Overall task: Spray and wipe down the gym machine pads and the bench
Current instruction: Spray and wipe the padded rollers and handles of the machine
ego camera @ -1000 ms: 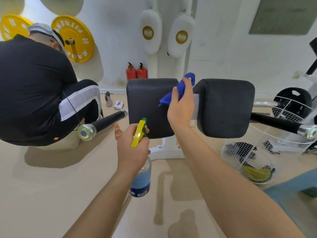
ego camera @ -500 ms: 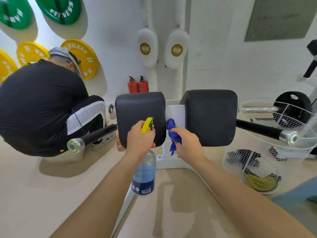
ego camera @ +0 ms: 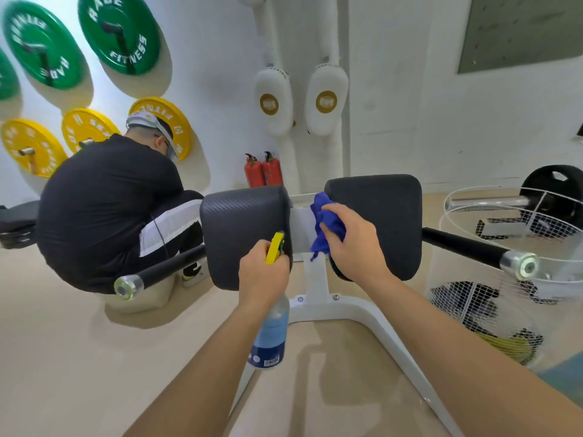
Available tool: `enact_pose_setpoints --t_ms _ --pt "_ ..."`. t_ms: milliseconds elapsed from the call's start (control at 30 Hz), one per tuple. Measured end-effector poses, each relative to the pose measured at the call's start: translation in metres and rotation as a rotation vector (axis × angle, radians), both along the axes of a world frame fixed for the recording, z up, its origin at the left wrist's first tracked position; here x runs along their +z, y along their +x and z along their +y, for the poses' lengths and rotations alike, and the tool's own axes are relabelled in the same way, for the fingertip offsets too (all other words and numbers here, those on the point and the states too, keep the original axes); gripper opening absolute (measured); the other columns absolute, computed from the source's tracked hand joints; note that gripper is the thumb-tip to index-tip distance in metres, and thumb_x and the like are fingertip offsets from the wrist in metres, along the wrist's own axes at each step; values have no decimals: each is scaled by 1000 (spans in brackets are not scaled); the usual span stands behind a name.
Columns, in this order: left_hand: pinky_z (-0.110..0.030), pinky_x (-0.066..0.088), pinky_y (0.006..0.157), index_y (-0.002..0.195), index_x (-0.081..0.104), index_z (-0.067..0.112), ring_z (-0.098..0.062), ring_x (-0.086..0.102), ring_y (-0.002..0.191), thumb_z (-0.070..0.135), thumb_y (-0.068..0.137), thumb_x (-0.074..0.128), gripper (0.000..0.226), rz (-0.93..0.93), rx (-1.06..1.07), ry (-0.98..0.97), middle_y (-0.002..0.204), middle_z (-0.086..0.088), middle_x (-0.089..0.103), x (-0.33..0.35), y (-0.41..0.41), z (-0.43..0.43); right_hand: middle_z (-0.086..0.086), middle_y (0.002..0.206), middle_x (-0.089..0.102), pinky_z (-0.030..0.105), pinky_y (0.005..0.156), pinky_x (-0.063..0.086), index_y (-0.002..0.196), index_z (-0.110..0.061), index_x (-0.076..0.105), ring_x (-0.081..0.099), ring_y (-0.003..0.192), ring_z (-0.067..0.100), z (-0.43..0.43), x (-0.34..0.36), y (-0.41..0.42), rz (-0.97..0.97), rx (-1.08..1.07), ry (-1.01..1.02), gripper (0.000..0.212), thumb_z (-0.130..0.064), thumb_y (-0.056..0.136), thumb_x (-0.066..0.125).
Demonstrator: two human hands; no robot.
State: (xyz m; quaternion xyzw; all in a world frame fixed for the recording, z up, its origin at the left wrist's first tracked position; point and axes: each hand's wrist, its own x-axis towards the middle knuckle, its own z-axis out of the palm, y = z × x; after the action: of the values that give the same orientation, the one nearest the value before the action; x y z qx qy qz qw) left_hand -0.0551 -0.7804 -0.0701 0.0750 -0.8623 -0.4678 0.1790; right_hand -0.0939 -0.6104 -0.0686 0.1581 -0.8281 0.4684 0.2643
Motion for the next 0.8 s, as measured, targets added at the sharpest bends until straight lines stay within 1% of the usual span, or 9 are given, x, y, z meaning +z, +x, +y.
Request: enact_pose_setpoints --t_ms 100,167,267,333,467,533,633,700,800 --pt "-18 49 49 85 62 16 -31 67 71 12 96 59 12 7 -9 51 79 -9 63 -7 8 -6 -9 120 58 14 87 46 136 -21 52 58 96 -1 -20 23 -22 -58 78 -165 36 -20 101 58" --pt "-15 48 49 87 63 15 -29 66 72 10 97 58 12 4 -2 53 81 -7 64 -10 12 -8 -2 132 56 21 94 46 144 -24 43 59 107 6 -42 31 -42 -136 157 -242 41 -24 104 51" --pt "-17 49 48 87 62 15 -32 65 71 5 93 58 13 26 12 55 80 -8 63 -13 14 -13 -1 163 28 34 111 42 157 -29 23 44 139 19 -80 17 -56 -252 204 -161 55 -30 106 44" --pt "-17 51 48 87 62 15 -33 65 71 2 92 57 15 52 13 63 78 -9 62 -12 15 -18 -5 167 17 36 114 37 158 -31 18 35 146 20 -96 -4 -49 -245 127 -137 60 -30 105 46" --pt "-18 49 47 88 64 16 -27 64 66 -1 90 56 19 90 11 77 79 -6 65 -9 14 -28 -5 163 31 29 107 41 158 -31 17 46 138 17 -99 -53 -12 -282 51 -120 65 -28 103 52" --pt "-30 54 48 86 64 18 -27 62 66 0 89 57 20 111 6 65 79 -7 66 -9 10 -30 -2 155 43 31 106 43 158 -32 18 51 132 18 -88 -72 1 -316 65 -46 69 -24 101 56" --pt "-45 58 53 85 63 13 -25 60 65 0 88 56 15 91 -9 64 80 -13 65 -13 10 -28 4 137 58 23 92 45 155 -30 31 58 112 15 -62 -71 3 -403 98 63 67 -16 98 62" --pt "-45 58 54 85 63 11 -25 59 62 1 88 56 12 68 -34 68 80 -16 64 -16 12 -28 3 130 62 22 88 48 149 -28 44 57 101 7 -46 -55 4 -406 80 2 60 -16 95 66" --pt "-38 60 54 85 61 13 -22 58 62 4 91 57 11 34 -61 69 78 -14 62 -22 17 -25 -5 132 60 24 95 51 144 -23 51 55 109 3 -31 -32 10 -259 -71 -196 54 -16 94 68"
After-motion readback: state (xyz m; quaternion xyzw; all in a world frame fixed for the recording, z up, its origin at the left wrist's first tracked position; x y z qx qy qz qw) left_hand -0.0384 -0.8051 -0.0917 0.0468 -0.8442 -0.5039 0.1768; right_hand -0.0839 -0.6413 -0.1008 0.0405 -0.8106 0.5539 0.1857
